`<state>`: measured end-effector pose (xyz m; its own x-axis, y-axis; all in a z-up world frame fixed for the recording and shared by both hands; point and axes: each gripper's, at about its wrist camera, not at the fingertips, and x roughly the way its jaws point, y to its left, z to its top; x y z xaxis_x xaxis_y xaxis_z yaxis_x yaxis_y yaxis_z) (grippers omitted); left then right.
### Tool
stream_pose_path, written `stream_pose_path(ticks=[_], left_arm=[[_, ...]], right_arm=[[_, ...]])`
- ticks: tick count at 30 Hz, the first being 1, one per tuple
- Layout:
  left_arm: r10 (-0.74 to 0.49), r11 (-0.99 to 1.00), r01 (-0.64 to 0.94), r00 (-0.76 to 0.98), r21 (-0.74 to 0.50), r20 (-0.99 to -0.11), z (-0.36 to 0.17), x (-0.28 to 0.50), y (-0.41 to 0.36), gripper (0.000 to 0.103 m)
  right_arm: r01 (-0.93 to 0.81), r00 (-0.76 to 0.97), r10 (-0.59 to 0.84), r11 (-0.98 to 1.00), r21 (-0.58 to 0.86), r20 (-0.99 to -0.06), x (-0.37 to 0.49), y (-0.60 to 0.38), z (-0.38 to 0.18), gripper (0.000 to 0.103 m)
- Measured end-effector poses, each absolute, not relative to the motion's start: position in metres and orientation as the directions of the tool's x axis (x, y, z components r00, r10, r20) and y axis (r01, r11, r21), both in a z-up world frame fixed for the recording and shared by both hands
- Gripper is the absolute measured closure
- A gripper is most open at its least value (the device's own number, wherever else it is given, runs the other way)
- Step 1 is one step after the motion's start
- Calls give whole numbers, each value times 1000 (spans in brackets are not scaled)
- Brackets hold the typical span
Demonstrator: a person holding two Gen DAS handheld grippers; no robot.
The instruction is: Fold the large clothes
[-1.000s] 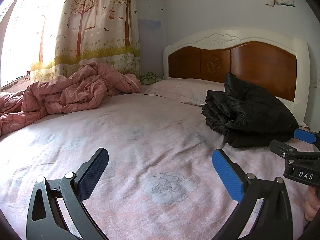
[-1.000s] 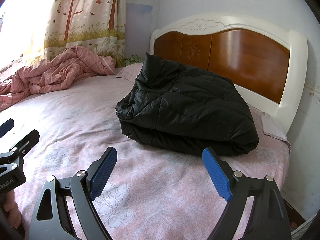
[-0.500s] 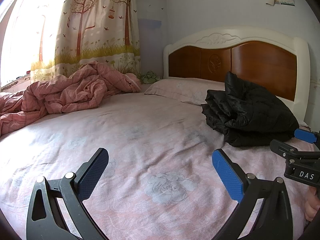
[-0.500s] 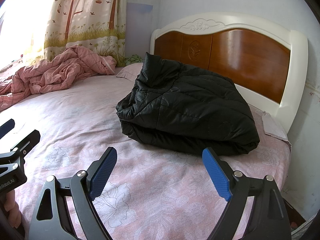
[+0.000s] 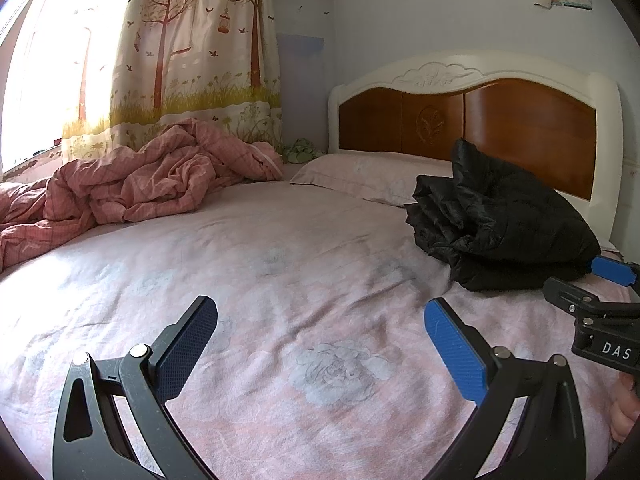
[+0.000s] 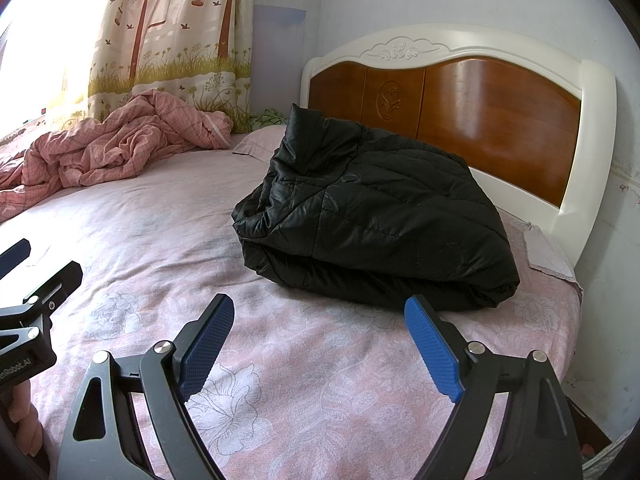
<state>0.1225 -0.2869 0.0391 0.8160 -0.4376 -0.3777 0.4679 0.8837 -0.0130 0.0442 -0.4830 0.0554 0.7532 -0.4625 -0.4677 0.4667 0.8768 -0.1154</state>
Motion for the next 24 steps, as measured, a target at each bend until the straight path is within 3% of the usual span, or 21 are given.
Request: stream_pose_path(ticks=[24], left_arm=[[-414, 894, 448, 843, 23, -343, 38, 115, -284, 0]], right_arm=[[467, 753, -462, 877, -115, -469, 45, -484, 55, 14]])
